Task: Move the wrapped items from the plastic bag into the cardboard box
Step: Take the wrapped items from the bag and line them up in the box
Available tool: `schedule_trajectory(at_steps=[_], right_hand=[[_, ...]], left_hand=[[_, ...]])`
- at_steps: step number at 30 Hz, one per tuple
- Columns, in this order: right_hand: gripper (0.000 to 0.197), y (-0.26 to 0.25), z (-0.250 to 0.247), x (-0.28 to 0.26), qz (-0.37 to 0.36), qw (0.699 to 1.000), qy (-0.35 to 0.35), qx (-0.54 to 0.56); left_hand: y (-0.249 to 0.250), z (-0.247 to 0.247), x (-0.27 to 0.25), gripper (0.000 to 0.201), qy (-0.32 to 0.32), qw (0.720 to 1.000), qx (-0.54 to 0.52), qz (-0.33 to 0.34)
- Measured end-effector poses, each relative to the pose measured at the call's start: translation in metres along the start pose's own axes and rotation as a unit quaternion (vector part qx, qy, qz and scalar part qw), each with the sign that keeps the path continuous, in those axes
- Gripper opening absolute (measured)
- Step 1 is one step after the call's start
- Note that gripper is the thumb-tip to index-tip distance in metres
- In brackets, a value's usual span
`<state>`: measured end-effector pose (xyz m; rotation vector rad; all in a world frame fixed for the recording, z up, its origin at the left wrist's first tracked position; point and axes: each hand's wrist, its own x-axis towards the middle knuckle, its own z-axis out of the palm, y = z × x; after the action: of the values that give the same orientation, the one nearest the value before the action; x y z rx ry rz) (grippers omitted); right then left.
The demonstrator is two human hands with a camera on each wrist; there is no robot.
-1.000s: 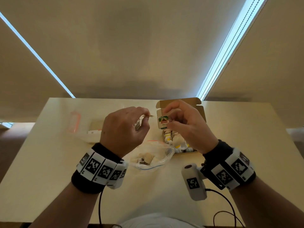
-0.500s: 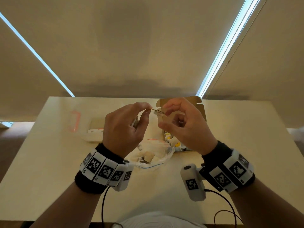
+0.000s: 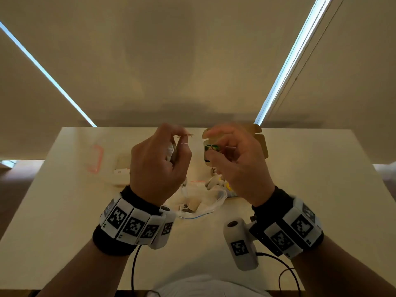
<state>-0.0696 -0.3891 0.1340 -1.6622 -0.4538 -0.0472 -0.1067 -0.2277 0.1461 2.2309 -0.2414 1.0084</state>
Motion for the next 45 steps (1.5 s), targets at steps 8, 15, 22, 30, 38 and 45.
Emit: schedule_trajectory(at_steps=[8,15,22,30,38,45], right_hand=[[0.023,0.001,-0.008,0.006,-0.004,0.999,-0.024,-0.032],[0.009,0.002,-0.013,0.011,-0.015,0.998,-0.041,-0.052],[0.013,0.005,-0.014,0.010,-0.032,0.991,-0.053,-0.120],[0.014,0.003,-0.017,0.011,0.001,0.987,-0.072,-0.146],[0.011,-0.002,-0.022,0.015,0.012,0.986,-0.047,-0.162],[0.008,-0.009,-0.024,0.016,-0.015,0.984,-0.039,-0.171]], left_hand=[[-0.002,-0.001,-0.001,0.012,-0.002,1.000,-0.013,-0.023],[0.000,-0.003,0.000,0.009,-0.004,0.991,-0.107,-0.082],[0.003,-0.001,0.000,0.010,-0.006,0.974,-0.187,-0.127],[-0.003,-0.009,0.000,0.024,-0.083,0.939,-0.316,-0.107],[-0.014,-0.017,-0.001,0.020,-0.108,0.983,-0.150,-0.013],[-0.012,-0.007,0.001,0.021,-0.135,0.920,-0.224,-0.293]])
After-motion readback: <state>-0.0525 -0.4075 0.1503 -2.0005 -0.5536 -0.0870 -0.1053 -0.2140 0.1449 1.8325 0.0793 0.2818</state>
